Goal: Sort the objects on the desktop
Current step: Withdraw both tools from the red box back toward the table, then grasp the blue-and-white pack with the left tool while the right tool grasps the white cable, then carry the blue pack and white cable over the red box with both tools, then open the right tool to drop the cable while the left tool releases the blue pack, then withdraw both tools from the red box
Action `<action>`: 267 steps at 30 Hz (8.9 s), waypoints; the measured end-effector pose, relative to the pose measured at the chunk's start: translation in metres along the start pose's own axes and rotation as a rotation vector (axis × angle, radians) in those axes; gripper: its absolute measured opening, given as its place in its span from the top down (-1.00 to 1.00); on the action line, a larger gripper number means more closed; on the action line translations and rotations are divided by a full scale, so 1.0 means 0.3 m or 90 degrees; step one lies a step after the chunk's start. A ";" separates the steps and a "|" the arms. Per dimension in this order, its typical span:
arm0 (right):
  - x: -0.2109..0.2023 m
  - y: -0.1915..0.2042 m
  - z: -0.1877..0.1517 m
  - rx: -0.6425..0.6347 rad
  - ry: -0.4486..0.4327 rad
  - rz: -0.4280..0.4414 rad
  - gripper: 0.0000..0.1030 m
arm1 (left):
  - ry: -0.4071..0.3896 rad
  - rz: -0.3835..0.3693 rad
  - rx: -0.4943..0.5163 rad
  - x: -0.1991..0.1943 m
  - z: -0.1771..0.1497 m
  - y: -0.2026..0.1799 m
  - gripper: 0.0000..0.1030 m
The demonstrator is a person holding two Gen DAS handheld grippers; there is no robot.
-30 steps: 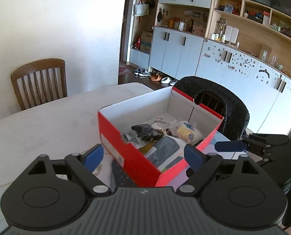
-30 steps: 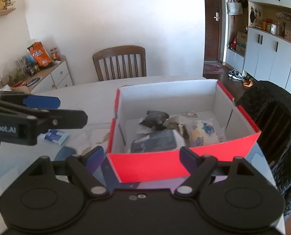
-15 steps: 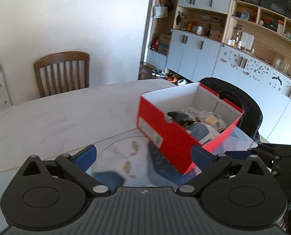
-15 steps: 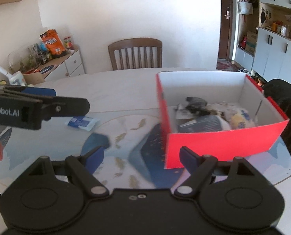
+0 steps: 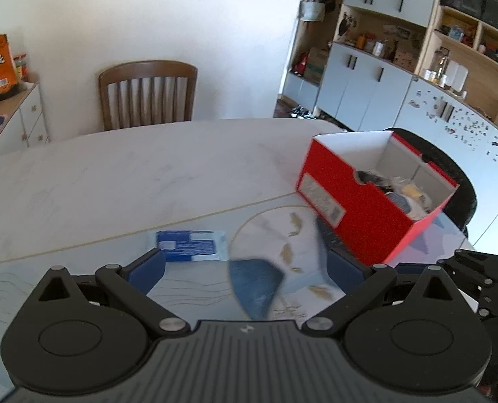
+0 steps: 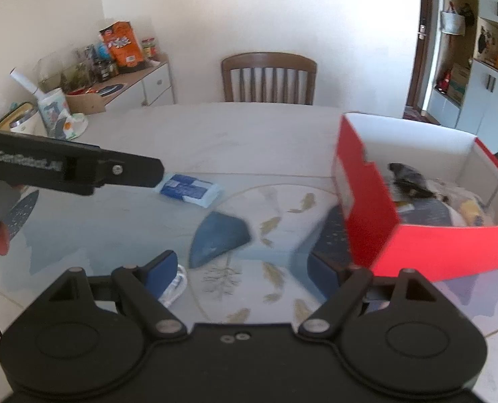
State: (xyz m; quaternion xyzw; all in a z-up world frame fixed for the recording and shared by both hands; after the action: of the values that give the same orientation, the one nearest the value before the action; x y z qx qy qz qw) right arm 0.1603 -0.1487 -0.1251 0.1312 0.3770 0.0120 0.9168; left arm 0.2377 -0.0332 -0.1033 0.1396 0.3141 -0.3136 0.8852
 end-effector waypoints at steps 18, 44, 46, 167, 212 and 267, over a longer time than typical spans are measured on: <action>0.175 0.142 -0.139 -0.007 0.054 -0.003 -0.64 | 0.032 0.045 0.012 0.274 -0.063 0.171 -1.00; 0.278 0.176 -0.212 -0.047 0.099 -0.034 -0.55 | 0.090 0.081 0.049 0.542 -0.114 0.180 -1.00; 0.277 0.175 -0.207 -0.043 0.094 -0.035 -0.51 | 0.088 0.079 0.052 0.545 -0.112 0.179 -1.00; 0.110 -0.847 0.456 0.055 -0.028 -0.042 0.88 | 0.123 -0.053 0.178 0.635 0.418 -0.760 -0.48; -0.002 -0.875 0.401 0.073 0.002 0.009 0.12 | 0.103 -0.086 0.114 0.503 0.390 -0.738 -0.62; -0.260 -0.757 0.191 0.051 -0.068 -0.048 -0.87 | 0.042 0.001 0.080 0.220 0.262 -0.652 -0.99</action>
State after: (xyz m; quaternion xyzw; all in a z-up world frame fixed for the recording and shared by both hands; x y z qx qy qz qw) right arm 0.1269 -0.3906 -0.0891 0.1543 0.3322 -0.0445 0.9294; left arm 0.1887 -0.2485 -0.0956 0.2052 0.3230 -0.3274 0.8640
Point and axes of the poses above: each gripper's, at about its wrist camera, not at the fingertips, and x roughly the way its jaws point, y to its left, z to its top, the point moved 9 cm from there along x, roughly the way its jaws point, and after that the axes turned 15 degrees about x, right-handed, at the moved point
